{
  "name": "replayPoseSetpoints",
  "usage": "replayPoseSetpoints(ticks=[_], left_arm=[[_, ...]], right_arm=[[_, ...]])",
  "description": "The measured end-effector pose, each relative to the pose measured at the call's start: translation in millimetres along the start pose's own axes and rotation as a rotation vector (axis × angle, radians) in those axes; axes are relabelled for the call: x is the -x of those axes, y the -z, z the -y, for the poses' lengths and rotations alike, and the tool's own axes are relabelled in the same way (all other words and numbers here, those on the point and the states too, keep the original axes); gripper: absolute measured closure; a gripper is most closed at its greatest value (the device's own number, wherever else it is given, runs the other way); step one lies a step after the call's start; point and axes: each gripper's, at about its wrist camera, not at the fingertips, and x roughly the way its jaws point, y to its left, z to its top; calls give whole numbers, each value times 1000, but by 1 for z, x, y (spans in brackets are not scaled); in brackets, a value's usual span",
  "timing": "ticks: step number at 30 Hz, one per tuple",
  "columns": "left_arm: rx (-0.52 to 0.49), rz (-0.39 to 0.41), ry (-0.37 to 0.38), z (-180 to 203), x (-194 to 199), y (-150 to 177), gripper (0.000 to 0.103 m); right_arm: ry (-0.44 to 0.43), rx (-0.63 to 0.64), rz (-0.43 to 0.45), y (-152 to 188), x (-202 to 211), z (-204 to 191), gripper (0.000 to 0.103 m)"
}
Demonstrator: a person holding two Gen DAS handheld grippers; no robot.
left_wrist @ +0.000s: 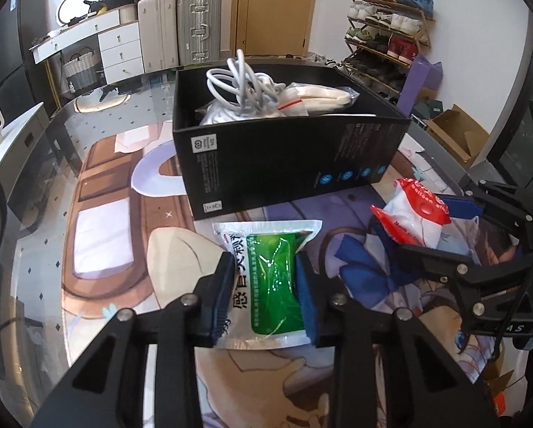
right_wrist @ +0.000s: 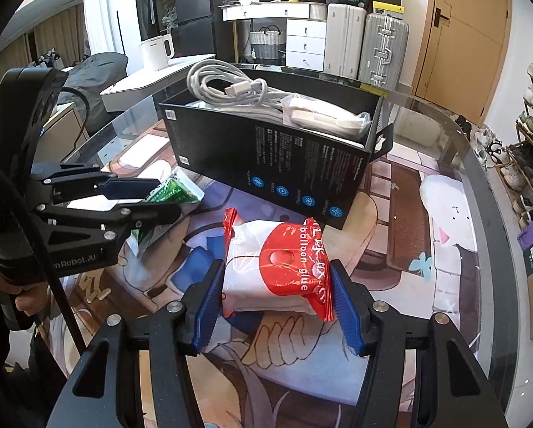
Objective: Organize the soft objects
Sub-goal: 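Carry the red and green packets over the black box with both grippers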
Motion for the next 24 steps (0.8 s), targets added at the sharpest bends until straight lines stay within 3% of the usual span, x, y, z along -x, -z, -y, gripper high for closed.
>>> replayPoseSetpoints(ticks=[13, 24], left_arm=[[53, 130, -4, -15, 55, -2, 71], [62, 221, -2, -18, 84, -23, 71]], right_arm=[[-9, -17, 97, -3, 35, -7, 45], [-8, -35, 174, -23, 58, -5, 45]])
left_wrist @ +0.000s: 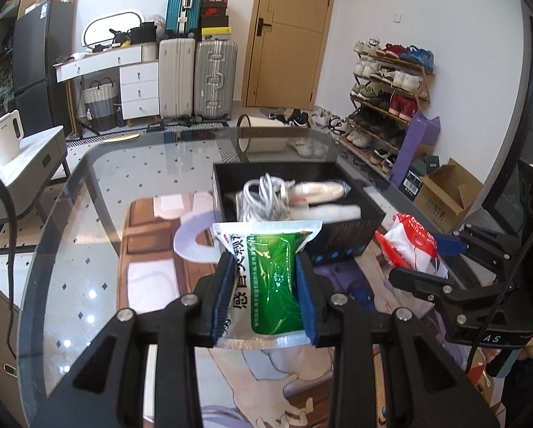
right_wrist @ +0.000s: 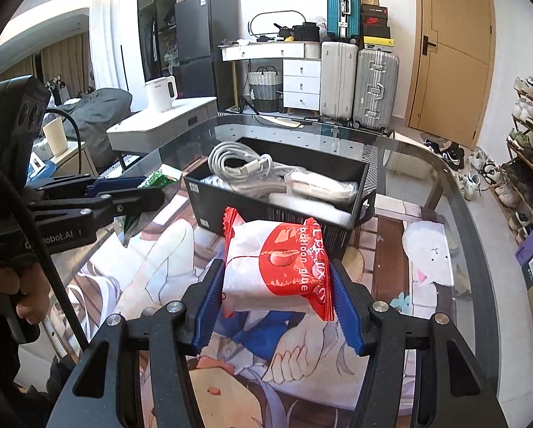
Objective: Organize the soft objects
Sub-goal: 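Carry the red and green packets over the black box with both grippers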
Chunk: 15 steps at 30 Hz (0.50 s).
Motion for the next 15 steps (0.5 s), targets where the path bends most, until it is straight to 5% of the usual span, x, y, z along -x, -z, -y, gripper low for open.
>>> replayPoseSetpoints(ticks=[15], left_arm=[[-7, 43, -2, -2, -9, -38, 70]], right_arm=[[-10, -35, 39, -30, -6, 16, 45]])
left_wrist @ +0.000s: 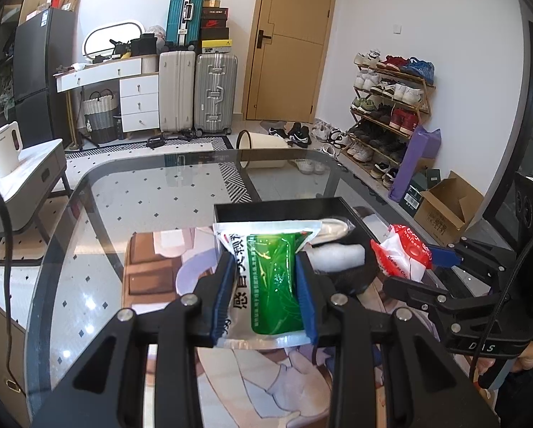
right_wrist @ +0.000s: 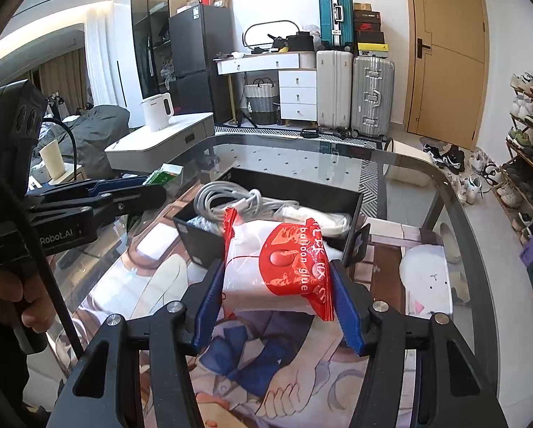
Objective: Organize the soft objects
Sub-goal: 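Carry the red and green packets over the black box with both grippers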
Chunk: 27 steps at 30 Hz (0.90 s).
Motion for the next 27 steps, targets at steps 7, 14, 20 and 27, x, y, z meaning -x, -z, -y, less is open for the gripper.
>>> replayPoseSetpoints(ticks=[7, 14, 20, 27], left_arm=[[-11, 0, -9, -4, -13, -17, 70], [-14, -19, -20, -10, -36, -29, 70], [-29, -37, -28, -13, -60, -35, 70], [-37, -55, 2, -10, -86, -47, 70]], right_arm=[[4, -11, -6, -11, -8, 8, 45], [12, -2, -12, -19, -18, 11, 45], [19, -6, -21, -26, -30, 20, 45], [27, -1, -30, -33, -40, 25, 45]])
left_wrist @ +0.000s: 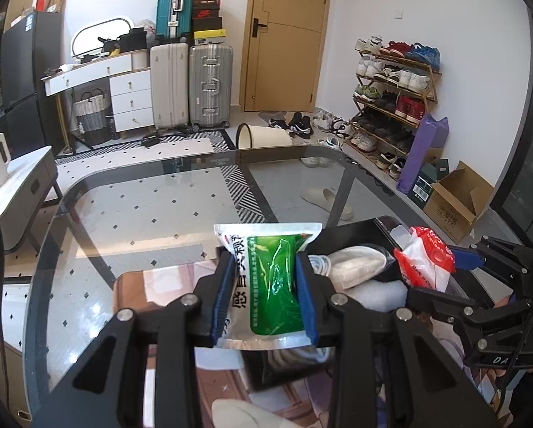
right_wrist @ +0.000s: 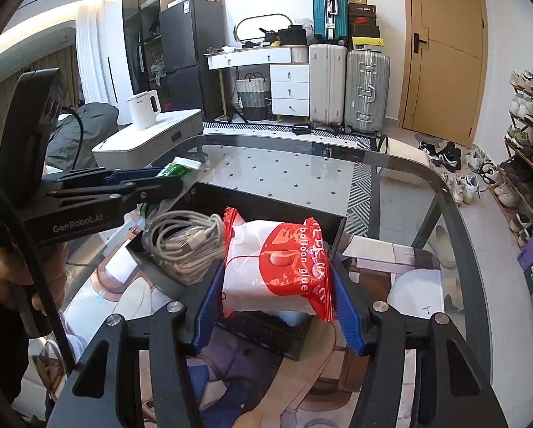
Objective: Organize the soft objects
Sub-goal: 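Carry the red and green packets over the black box with both grippers, then open both grippers to drop the red and green packets into the box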
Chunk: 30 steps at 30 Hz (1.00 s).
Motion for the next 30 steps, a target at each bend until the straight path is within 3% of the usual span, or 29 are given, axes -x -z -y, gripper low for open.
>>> replayPoseSetpoints(ticks=[10, 30], left_arm=[[-3, -23, 40, 13, -25, 0, 70], [-34, -42, 25, 15, -45, -5, 70]], right_arm=[[-5, 10, -21, -6, -15, 2, 45], [5, 80, -85, -19, -52, -3, 45]])
